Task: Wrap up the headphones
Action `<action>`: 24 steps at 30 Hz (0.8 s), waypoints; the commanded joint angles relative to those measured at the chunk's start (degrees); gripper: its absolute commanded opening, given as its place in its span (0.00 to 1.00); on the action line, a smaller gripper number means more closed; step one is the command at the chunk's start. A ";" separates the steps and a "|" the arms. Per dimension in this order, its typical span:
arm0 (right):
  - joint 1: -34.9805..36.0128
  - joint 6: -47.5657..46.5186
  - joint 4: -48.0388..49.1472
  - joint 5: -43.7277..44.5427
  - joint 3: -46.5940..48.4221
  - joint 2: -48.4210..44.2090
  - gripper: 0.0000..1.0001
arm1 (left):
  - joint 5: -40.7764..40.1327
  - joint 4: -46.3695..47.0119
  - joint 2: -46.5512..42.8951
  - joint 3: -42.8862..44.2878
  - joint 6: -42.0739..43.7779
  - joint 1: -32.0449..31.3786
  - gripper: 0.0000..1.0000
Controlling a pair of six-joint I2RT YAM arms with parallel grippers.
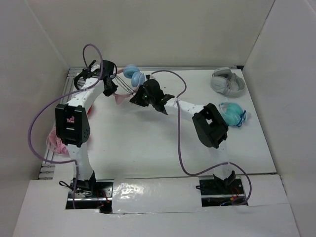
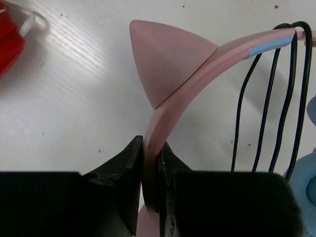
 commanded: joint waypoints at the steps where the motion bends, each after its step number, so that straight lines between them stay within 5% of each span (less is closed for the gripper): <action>1: -4.02 -0.17 -5.71 -2.65 6.05 2.72 0.00 | -0.05 3.11 4.45 7.59 -2.95 1.85 0.00; 12: -10.09 -0.62 -18.47 -6.25 43.91 26.53 0.00 | -0.49 0.75 20.43 21.91 -4.79 1.24 0.00; 21: -12.56 5.27 -13.91 -8.89 47.10 32.16 0.11 | 2.32 3.81 23.00 21.24 -2.86 1.42 0.00; 24: -12.21 5.19 -12.51 -9.68 47.37 33.66 0.16 | 3.55 5.04 23.97 21.50 -0.94 1.42 0.23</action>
